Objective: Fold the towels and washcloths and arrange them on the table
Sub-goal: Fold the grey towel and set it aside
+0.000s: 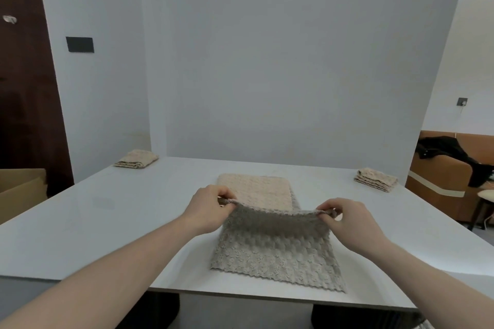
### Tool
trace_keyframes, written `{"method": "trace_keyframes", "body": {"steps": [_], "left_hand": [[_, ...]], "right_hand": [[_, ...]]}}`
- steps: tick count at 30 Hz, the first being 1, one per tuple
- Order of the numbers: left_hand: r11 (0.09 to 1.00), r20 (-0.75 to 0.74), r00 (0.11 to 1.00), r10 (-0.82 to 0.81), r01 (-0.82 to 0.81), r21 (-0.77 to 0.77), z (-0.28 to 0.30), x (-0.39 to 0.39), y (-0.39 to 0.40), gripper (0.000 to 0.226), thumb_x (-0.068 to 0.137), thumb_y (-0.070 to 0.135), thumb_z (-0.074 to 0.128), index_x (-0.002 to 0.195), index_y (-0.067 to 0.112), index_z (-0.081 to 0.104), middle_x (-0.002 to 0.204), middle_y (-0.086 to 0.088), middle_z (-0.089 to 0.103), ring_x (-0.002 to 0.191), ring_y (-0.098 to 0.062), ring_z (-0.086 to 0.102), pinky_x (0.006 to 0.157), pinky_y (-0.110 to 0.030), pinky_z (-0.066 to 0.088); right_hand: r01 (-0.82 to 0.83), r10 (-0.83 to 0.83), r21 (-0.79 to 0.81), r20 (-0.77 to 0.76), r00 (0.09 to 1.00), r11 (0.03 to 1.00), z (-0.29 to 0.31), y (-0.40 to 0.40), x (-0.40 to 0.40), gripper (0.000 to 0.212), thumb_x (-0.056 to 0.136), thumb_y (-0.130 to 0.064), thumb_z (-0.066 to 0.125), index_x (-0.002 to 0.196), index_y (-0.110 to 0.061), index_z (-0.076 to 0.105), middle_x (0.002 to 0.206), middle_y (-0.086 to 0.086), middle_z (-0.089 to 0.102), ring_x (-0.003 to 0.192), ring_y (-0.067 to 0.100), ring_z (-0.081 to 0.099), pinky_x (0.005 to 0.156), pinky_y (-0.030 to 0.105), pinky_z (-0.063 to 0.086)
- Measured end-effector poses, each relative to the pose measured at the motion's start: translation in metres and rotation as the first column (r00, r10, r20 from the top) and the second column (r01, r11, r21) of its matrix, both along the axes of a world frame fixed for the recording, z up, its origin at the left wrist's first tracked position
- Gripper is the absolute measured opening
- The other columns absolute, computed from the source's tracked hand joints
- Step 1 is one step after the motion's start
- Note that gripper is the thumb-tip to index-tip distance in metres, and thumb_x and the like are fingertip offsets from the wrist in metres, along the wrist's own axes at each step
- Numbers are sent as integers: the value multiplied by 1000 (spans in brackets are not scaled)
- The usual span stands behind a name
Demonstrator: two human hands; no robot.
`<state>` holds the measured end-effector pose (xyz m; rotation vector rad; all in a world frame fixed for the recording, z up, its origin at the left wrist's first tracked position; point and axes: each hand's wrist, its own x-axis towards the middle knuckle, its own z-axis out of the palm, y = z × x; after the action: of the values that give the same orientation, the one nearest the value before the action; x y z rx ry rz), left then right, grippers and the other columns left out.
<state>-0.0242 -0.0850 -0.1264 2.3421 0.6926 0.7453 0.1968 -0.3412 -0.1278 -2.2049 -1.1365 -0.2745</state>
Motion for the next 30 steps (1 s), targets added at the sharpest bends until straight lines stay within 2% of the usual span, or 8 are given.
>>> {"method": "trace_keyframes", "body": {"steps": [3, 7, 12, 16, 21, 25, 30], "left_hand": [[999, -19, 1000, -24, 24, 26, -11, -13, -11, 8, 90, 25, 70, 88, 31, 76, 87, 16, 72, 86, -1, 66, 82, -26, 55], [995, -46, 997, -55, 58, 79, -28, -27, -20, 6, 89, 29, 70, 90, 32, 76, 90, 17, 72, 87, -2, 65, 85, -31, 56], [990, -89, 994, -70, 80, 114, -41, -40, -30, 9, 90, 29, 69, 95, 34, 74, 97, 21, 69, 95, 1, 63, 92, -29, 54], [985, -130, 988, -87, 105, 139, -50, -46, -34, 10, 89, 32, 67, 91, 41, 72, 102, 21, 71, 99, 1, 64, 96, -28, 52], [977, -187, 980, -72, 108, 186, -59, -51, -35, 15, 88, 36, 66, 100, 38, 75, 110, 20, 72, 102, -1, 64, 96, -29, 52], [970, -225, 971, -83, 131, 204, -64, -53, -36, 19, 89, 38, 67, 105, 34, 76, 122, 24, 69, 104, 1, 65, 97, -23, 50], [972, -230, 970, -83, 130, 196, -72, -56, -36, 18, 89, 38, 67, 102, 31, 78, 118, 27, 69, 97, 3, 66, 91, -20, 51]], "right_hand": [[-29, 31, -57, 31, 999, 998, -11, -13, -10, 11, 91, -30, 69, 91, -38, 77, 84, -24, 69, 85, -3, 63, 79, 26, 54], [-48, 53, -109, 50, 997, 993, -27, -28, -21, 10, 90, -31, 70, 91, -40, 75, 84, -26, 67, 85, -6, 61, 73, 14, 47], [-64, 73, -153, 51, 996, 986, -40, -41, -31, 12, 90, -34, 69, 93, -44, 73, 88, -24, 67, 87, -3, 61, 78, 17, 50], [-86, 94, -165, 39, 995, 983, -50, -48, -35, 10, 90, -39, 69, 93, -47, 74, 88, -24, 67, 86, -4, 62, 78, 18, 50], [-110, 118, -181, 36, 992, 977, -59, -54, -40, 13, 89, -39, 69, 96, -45, 78, 91, -29, 65, 91, -7, 60, 77, 11, 42], [-112, 119, -194, 24, 993, 975, -66, -56, -42, 13, 92, -41, 66, 96, -47, 77, 97, -35, 63, 100, -8, 56, 82, 12, 41], [-118, 120, -172, 3, 993, 978, -77, -57, -45, 13, 92, -41, 67, 95, -45, 79, 98, -37, 62, 104, -4, 51, 86, 9, 39]]}}
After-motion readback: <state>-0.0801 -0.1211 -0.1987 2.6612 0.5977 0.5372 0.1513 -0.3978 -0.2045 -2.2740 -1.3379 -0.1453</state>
